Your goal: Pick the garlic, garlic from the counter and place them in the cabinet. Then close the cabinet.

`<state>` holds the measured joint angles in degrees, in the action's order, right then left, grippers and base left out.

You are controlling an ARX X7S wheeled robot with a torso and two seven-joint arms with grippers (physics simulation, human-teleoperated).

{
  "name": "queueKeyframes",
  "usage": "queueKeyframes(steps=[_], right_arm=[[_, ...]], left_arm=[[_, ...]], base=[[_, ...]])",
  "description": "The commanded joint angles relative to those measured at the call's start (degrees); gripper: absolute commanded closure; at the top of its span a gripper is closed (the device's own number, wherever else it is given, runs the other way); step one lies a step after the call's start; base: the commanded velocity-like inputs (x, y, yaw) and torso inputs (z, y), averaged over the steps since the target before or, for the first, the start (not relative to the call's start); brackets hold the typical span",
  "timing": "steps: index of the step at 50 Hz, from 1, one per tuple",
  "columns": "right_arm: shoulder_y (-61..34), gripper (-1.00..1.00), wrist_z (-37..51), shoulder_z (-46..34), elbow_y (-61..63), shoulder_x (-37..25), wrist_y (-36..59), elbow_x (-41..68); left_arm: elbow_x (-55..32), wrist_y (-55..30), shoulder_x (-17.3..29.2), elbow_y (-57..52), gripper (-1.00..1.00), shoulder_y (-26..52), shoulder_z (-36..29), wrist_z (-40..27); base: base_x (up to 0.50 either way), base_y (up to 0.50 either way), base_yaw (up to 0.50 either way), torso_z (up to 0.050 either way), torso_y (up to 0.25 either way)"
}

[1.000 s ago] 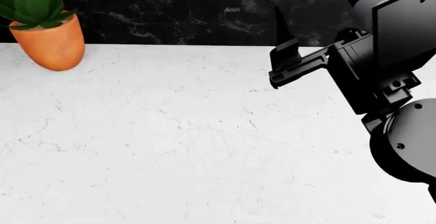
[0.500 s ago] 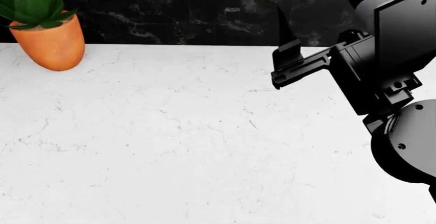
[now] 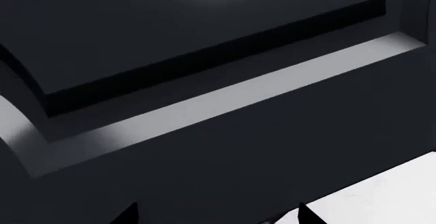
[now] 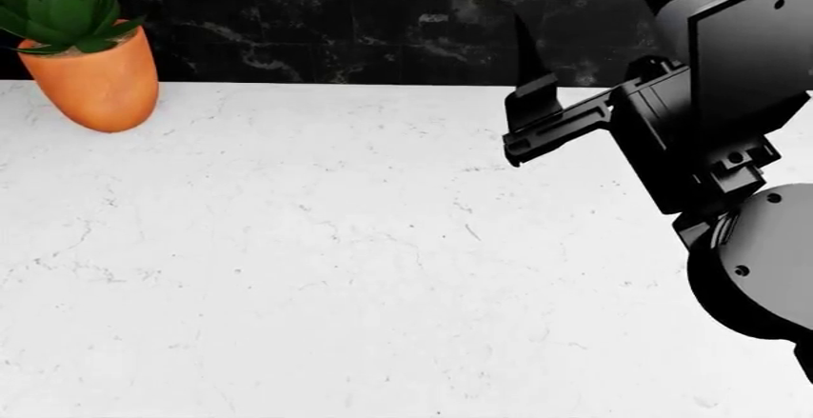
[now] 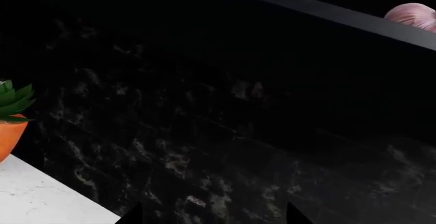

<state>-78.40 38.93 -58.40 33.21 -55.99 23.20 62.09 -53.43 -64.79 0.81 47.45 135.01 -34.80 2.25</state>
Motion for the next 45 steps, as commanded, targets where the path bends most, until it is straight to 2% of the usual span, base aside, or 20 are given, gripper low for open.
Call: queueKeyframes(steps=[1, 7, 20, 29, 32, 45], right_arm=[[-0.25, -1.0, -0.06, -0.04, 0.06, 0.27, 0.19, -0.12], [-0.26, -1.0, 0.08, 0.0, 0.24, 0.28, 0.33, 0.03], [-0.55, -1.0, -0.06, 0.03, 0.12, 0.79, 0.72, 0.13], [-0.62, -1.0, -0.07, 0.09, 0.12, 0.87, 0.9, 0.24], [-0.69, -1.0, -0.05, 0.2, 0.22, 0.76, 0.95, 0.42], [-0.48, -1.0, -0.01, 0.38, 0.45, 0.49, 0.87, 0.64]], left_arm=[[-7.16, 0.92, -0.81, 8.33, -1.0, -0.01, -7.78, 1.95], [-10.44, 0.96, -0.81, 10.71, -1.0, -0.01, -11.01, 0.39], [-14.66, -2.65, -0.81, 12.35, -1.0, -0.01, -11.24, -3.72], [-15.78, -7.62, -0.81, 13.04, -1.0, -0.01, -16.65, -3.7], [-14.42, -8.44, -0.81, 12.61, -1.0, -0.01, -19.25, -1.48], [-14.42, -8.44, -0.81, 12.61, -1.0, -0.01, -19.25, -1.48]], base=[[0.0, 0.0, 0.0, 0.0, 0.0], [0.0, 0.0, 0.0, 0.0, 0.0], [0.0, 0.0, 0.0, 0.0, 0.0], [0.0, 0.0, 0.0, 0.0, 0.0], [0.0, 0.0, 0.0, 0.0, 0.0], [0.0, 0.0, 0.0, 0.0, -0.063]])
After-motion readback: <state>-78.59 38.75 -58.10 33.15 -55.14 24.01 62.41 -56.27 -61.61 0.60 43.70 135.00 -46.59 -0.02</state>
